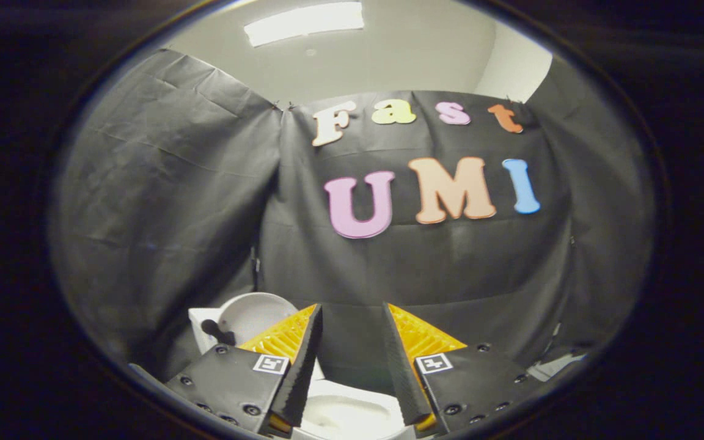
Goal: Open the toilet lid.
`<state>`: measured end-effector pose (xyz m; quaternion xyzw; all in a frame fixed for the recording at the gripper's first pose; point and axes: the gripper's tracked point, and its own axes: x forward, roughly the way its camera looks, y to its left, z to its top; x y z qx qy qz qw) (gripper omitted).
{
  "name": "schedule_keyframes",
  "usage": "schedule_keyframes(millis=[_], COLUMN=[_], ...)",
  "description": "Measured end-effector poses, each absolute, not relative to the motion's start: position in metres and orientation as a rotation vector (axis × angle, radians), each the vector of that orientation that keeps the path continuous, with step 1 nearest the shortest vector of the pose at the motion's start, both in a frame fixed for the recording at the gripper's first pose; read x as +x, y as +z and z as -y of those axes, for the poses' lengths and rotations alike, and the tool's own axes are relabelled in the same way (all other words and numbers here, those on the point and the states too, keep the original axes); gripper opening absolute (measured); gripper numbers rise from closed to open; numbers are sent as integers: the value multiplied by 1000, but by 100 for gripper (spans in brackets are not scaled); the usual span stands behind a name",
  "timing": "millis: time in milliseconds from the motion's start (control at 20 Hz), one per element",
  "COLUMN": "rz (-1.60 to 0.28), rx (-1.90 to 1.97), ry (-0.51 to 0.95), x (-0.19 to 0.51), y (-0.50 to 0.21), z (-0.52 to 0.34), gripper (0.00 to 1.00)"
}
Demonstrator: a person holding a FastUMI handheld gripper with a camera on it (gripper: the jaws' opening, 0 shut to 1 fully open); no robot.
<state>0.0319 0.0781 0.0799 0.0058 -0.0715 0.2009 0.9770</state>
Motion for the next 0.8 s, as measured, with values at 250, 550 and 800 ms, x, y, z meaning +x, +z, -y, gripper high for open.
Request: schedule_keyframes(millis=[250,550,800], rz=[124,42,-57], rx=[-35,29,36], ry=[346,384,387], x=[38,50,49], y=[74,36,0], z=[0,51,84], gripper=[61,61,61])
